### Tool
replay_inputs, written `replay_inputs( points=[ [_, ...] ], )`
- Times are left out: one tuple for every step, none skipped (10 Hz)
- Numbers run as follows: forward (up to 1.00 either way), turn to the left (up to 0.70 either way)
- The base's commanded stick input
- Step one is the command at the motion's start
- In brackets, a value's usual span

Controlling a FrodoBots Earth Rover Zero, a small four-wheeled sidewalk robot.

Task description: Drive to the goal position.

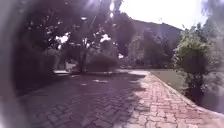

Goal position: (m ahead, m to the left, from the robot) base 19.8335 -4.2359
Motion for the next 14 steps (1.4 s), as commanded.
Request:
replay_inputs(
  points=[
    [0.70,0.00],
    [0.70,0.00],
    [0.70,0.00],
    [0.70,0.00],
    [0.70,0.00],
    [0.70,0.00],
    [0.70,-0.07],
    [0.70,-0.26],
    [0.70,-0.34],
    [0.70,-0.35],
    [0.70,-0.35],
    [0.70,-0.35],
    [0.70,-0.29],
    [0.70,-0.17]
  ],
)
